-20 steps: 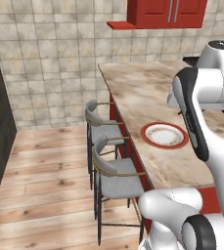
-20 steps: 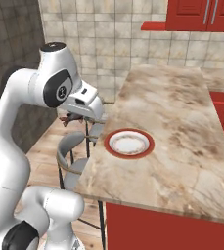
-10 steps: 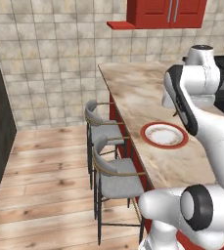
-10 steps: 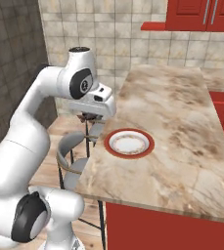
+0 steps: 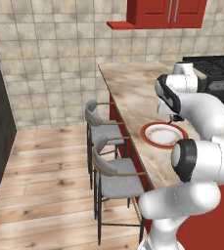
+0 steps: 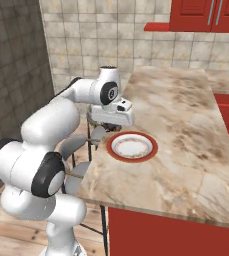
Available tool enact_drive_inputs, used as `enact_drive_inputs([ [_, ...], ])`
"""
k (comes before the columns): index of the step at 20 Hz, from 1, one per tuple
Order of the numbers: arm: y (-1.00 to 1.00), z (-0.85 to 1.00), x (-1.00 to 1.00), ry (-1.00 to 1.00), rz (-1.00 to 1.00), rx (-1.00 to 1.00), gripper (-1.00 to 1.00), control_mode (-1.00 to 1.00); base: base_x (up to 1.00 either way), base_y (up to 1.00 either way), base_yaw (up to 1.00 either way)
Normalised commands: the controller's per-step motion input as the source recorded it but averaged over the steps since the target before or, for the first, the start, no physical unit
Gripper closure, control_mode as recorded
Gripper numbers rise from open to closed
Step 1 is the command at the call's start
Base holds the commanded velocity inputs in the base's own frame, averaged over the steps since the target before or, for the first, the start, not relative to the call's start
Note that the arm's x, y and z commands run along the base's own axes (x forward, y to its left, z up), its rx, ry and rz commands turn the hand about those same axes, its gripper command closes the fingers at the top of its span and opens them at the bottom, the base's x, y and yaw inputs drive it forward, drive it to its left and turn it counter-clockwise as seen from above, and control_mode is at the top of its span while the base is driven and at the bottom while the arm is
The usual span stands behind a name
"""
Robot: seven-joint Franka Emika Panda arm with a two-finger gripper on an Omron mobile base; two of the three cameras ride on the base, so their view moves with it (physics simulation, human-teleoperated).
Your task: Take the cheese, fish, and garlic from the fridge and place them on the plate on the dining counter to create an appetizer plate.
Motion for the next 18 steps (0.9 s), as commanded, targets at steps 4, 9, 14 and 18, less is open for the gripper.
enact_drive_inputs([
  [4,-0.5,-0.61,0.65,0.12,0.0,0.06,1.0,-1.0,0.0,0.0,0.0],
  [9,-0.46,-0.55,0.51,0.09,0.0,0.06,1.0,-1.0,0.0,0.0,0.0],
  [14,-0.36,-0.51,0.44,0.04,0.01,0.05,1.0,-1.0,0.0,0.0,0.0],
  [18,-0.32,-0.49,0.43,0.01,0.02,0.03,1.0,-1.0,0.0,0.0,0.0],
])
